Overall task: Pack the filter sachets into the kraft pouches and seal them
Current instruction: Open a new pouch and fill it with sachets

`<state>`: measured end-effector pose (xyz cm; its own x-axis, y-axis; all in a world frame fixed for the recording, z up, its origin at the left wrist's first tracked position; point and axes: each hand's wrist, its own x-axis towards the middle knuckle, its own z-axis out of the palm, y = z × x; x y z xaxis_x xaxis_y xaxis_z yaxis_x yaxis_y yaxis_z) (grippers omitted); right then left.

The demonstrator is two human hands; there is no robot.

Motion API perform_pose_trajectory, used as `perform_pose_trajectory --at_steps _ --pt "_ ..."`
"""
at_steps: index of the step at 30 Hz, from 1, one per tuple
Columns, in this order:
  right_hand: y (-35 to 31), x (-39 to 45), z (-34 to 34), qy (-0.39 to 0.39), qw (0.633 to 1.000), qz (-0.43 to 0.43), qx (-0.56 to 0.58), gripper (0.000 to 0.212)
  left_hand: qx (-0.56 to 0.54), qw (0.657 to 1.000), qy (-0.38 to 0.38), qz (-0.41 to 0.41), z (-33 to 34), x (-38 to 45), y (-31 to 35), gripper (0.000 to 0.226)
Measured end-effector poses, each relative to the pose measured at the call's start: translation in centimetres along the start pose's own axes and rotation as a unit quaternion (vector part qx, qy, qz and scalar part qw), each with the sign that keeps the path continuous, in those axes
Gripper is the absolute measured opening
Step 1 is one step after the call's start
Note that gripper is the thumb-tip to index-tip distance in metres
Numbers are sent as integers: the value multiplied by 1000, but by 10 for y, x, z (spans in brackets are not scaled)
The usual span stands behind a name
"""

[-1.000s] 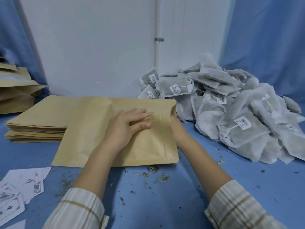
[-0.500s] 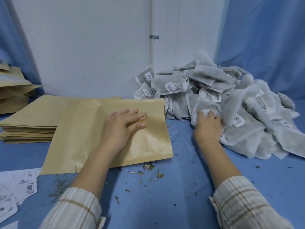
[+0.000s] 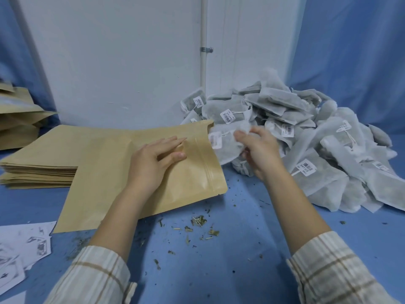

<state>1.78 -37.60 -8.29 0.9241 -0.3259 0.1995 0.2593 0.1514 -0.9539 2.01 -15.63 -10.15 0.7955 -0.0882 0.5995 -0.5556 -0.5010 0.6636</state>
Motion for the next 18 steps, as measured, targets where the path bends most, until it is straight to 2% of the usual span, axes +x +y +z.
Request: perform_pose_trajectory --at_steps 2,4,6,8,10,12,14,15,16,17,18 --pt "10 -7 14 -48 997 -7 -59 18 -37 999 1 1 1 -1 4 42" --pt "19 -11 29 -83 980 2 -181 6 -46 999 -11 17 2 -1 9 37" --pt "22 -12 38 -113 951 74 -277 20 -22 998 -28 44 6 -2 13 37" --pt "17 -13 35 -143 930 145 -304 39 -32 997 -37 55 11 -4 13 36" --pt "10 -14 24 -173 904 73 -385 39 -47 997 -41 51 15 -5 13 34" --pt "-3 -15 12 -176 848 -39 -499 23 -47 997 -39 52 17 -7 13 36" --pt "-15 -10 -3 -120 795 -88 -588 27 -52 997 -30 56 17 -6 12 38" --pt "-19 -6 -9 -67 760 -88 -641 38 -53 997 -26 57 17 -6 11 38" --pt "-24 -2 -14 -5 704 -77 -706 48 -53 997 -25 57 17 -6 11 38" --pt "-27 1 -18 49 646 -59 -759 52 -51 997 -28 59 17 -7 11 38" --pt "-30 3 -20 88 606 -27 -790 54 -48 996 -32 62 18 -7 11 38"
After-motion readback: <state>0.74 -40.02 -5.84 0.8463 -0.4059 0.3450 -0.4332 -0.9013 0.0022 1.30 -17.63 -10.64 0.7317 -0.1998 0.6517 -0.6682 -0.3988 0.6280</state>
